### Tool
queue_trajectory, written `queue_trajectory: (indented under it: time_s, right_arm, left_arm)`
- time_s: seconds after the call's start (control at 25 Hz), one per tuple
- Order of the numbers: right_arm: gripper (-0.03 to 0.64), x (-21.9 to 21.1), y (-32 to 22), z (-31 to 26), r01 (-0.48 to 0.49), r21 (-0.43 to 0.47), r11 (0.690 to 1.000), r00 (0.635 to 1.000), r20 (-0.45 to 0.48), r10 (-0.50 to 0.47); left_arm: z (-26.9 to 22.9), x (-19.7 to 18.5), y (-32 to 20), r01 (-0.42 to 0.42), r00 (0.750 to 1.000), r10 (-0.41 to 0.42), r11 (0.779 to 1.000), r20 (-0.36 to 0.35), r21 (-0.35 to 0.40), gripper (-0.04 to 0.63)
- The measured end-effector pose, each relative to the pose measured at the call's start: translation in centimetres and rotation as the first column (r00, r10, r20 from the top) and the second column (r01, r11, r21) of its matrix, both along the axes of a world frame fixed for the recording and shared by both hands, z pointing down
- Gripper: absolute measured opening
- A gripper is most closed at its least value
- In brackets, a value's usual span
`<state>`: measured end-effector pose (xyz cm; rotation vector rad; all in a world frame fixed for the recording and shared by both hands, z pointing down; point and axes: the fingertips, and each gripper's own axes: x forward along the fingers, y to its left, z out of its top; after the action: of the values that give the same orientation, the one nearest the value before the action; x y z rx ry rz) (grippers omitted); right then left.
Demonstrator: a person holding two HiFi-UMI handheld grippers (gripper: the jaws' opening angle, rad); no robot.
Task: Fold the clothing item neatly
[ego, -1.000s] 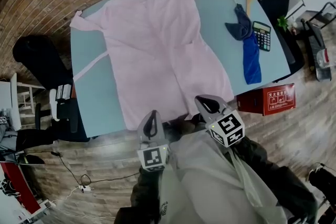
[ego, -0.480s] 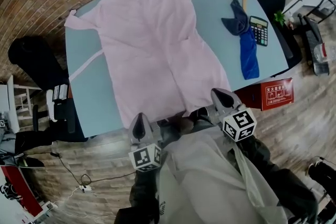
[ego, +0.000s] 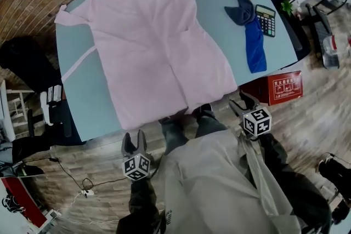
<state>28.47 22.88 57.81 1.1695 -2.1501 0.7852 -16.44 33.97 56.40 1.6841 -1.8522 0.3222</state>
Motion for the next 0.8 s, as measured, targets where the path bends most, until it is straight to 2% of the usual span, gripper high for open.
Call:
queue_trajectory:
  time_s: [0.08, 0.2, 0.36, 0.48, 0.6, 0.64, 0.68, 0.72, 0.76, 0.8]
  right_arm:
    - [0.249, 0.1, 0.6, 3.3, 0.074, -0.066, 0.995, 0.997, 0.024, -0.073]
    - [0.275, 0.9, -0.3, 7.2, 0.120, -0.146, 0.982, 0.992, 0.049, -0.114]
    - [0.275, 1.8, -2.8, 8.9, 0.162, -0.148, 0.976, 0.987, 0.030, -0.159]
    - [0.275, 0.5, -3.8, 8.9, 0.248, -0.115, 0.962, 0.968, 0.000, -0.250]
    - [0.275, -1.2, -3.7, 8.6, 0.328, -0.098, 0.940, 0.944, -0.008, -0.330]
    - [0.275, -1.8, -3.6, 8.4, 0.339, -0.099, 0.935, 0.940, -0.002, -0.341]
    - [0.265, -2.2, -3.4, 8.1, 0.343, -0.101, 0.934, 0.939, 0.007, -0.344]
    - [0.253, -2.6, -3.2, 7.8, 0.338, -0.105, 0.935, 0.941, 0.014, -0.338]
    - [0.211, -2.8, -2.9, 7.4, 0.325, -0.113, 0.939, 0.946, 0.022, -0.325]
    - [0.113, -2.8, -2.4, 6.8, 0.307, -0.121, 0.944, 0.952, 0.034, -0.305]
  left_arm:
    - [2.6, -0.1, 0.6, -0.036, 0.997, 0.034, 0.999, -0.070, -0.034, 0.338]
    - [5.9, -0.9, 0.5, -0.078, 0.992, 0.067, 0.991, -0.109, -0.104, 0.440]
    - [8.1, -1.9, -0.3, -0.101, 0.990, 0.086, 0.985, -0.113, -0.138, 0.469]
    - [8.3, -2.6, -1.1, -0.124, 0.990, 0.115, 0.983, -0.079, -0.133, 0.468]
    - [8.8, -1.6, -1.6, -0.191, 0.980, 0.180, 0.972, -0.087, -0.137, 0.457]
    - [9.0, -1.1, -1.7, -0.215, 0.975, 0.204, 0.966, -0.090, -0.140, 0.415]
    - [9.1, -0.7, -1.8, -0.233, 0.971, 0.223, 0.962, -0.085, -0.142, 0.346]
    - [9.1, -0.5, -1.8, -0.241, 0.970, 0.232, 0.960, -0.074, -0.142, 0.249]
    - [9.0, -0.5, -1.7, -0.238, 0.971, 0.232, 0.961, -0.062, -0.141, 0.154]
    - [8.7, -0.4, -1.5, -0.232, 0.972, 0.226, 0.963, -0.057, -0.138, 0.043]
